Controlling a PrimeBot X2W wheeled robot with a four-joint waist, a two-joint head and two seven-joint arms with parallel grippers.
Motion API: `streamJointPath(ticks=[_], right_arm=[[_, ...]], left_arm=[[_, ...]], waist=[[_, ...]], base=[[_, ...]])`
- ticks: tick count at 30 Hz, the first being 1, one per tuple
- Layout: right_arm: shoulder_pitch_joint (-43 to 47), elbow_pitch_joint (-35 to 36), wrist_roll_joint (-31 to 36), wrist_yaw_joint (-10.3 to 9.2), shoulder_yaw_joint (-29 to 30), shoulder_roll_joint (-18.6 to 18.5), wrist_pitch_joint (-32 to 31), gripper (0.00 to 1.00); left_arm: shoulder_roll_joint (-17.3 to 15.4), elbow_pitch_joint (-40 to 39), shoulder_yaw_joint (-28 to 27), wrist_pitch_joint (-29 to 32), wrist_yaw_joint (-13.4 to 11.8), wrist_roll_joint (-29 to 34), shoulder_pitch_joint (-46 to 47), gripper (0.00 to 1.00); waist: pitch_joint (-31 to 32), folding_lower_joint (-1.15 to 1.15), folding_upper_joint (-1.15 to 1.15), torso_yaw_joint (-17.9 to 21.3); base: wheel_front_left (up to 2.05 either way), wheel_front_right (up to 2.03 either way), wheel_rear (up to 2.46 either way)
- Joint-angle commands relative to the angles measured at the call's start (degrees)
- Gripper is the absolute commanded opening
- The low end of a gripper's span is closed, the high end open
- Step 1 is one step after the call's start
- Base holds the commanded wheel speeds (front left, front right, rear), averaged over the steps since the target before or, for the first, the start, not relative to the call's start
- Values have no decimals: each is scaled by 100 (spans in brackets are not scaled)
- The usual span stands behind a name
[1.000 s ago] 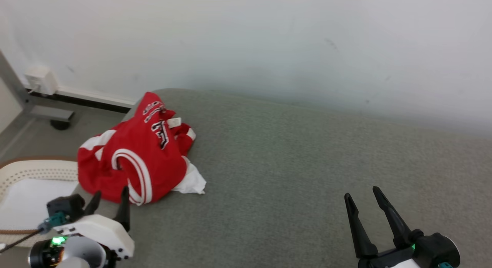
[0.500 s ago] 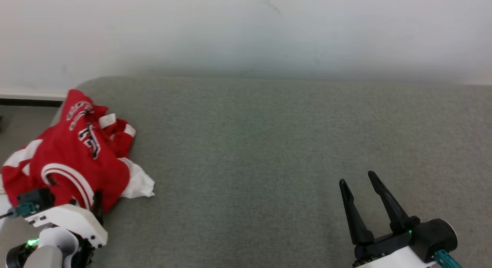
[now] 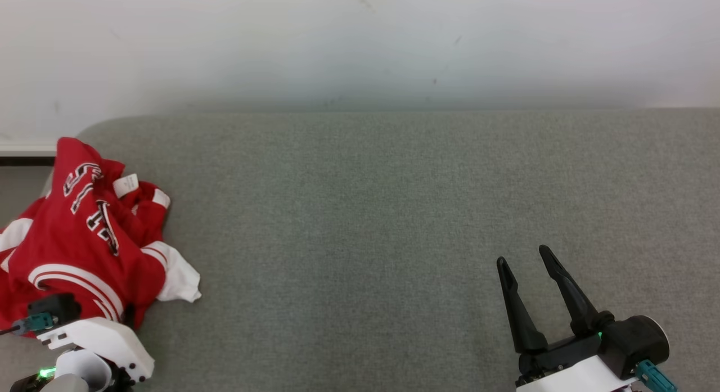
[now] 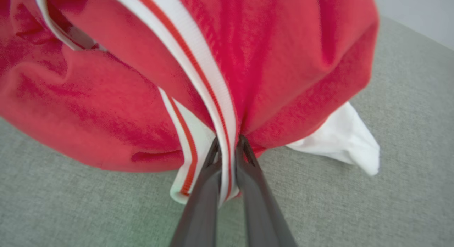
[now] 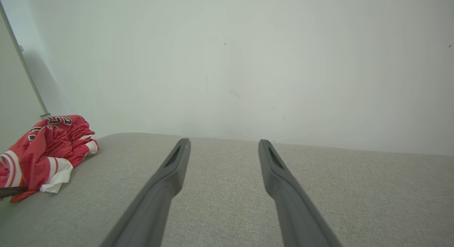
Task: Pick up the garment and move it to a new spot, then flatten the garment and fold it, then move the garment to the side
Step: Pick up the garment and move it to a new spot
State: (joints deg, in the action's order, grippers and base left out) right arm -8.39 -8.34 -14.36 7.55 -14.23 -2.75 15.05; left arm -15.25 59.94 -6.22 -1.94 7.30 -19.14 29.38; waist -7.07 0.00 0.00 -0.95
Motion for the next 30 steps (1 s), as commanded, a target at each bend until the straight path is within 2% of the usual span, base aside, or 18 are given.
streamJointPath(ticks=[1,5,10,19,24,30], right_arm=[[43,-21,-66,-12,10,-25,19,100],[164,-39,-113,-12,38,-26,19,100],[352,-25,-159,-12,64,-25,19,100],[411,51,-312,-12,59,-26,19,100],[376,63,-350,-12,65,-26,19,100],[380,72,-371,-12,108,-26,19,100]], left_arm=[[-67,61,39,-108,14,-34,19,0],[-154,24,239,-356,7,36,58,0],[-313,-406,648,-517,10,232,298,0],[-711,-1759,1434,2,11,432,1310,0],[-819,-2438,1786,408,10,437,1823,0],[-780,-3211,2177,763,11,341,2227,0]], waist=[[112,0,0,-47],[360,0,0,-145],[688,0,0,-366],[902,0,0,-580],[978,0,0,-454],[1067,0,0,-52]], base=[[0,0,0],[0,0,0],[0,0,0],[0,0,0],[0,0,0],[0,0,0]])
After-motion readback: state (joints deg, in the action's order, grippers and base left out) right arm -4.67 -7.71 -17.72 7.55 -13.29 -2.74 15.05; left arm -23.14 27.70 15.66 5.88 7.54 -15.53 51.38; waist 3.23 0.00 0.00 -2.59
